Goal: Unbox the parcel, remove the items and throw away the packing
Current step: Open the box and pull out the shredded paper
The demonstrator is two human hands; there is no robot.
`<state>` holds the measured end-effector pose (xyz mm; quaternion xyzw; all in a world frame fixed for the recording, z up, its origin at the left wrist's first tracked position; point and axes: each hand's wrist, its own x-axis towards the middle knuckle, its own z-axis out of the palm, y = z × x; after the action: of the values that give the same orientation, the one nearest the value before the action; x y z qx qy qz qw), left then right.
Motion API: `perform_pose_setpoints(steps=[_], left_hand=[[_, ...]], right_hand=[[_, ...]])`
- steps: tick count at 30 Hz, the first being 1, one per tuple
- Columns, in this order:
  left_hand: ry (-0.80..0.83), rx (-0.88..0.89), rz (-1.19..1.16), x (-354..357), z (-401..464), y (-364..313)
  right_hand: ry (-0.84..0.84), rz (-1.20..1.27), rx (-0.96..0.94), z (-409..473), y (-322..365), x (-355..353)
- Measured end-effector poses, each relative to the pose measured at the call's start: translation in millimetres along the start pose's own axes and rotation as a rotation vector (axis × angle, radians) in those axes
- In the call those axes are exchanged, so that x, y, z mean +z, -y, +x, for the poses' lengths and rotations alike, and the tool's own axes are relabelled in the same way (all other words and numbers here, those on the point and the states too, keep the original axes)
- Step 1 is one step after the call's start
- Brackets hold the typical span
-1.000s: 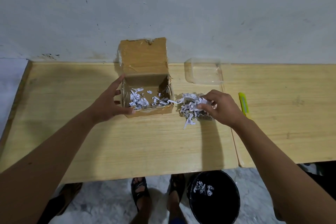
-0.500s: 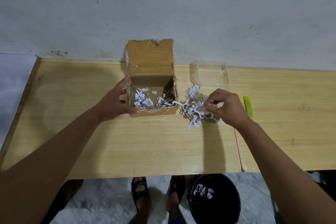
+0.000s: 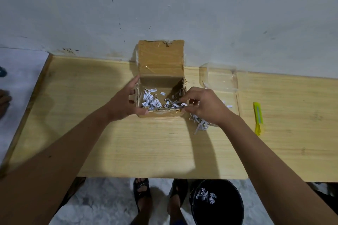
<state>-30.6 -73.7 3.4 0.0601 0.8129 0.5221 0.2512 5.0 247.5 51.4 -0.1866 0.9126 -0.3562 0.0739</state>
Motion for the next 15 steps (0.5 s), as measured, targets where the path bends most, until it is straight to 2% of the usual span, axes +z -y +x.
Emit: perform_pose_setpoints(steps=[5, 11, 15], left_hand=[[-0.006, 0.019, 0.048, 0, -3, -3], [-0.02, 0.043, 0.059, 4, -4, -4], [0.001, 0.051, 0.061, 3, -4, -4]], right_hand=[[0.075, 0.042, 0.051, 6, -1, 5], [-0.021, 0.238, 0.12, 21, 14, 5], [-0.018, 0.144, 0.075, 45, 23, 22]])
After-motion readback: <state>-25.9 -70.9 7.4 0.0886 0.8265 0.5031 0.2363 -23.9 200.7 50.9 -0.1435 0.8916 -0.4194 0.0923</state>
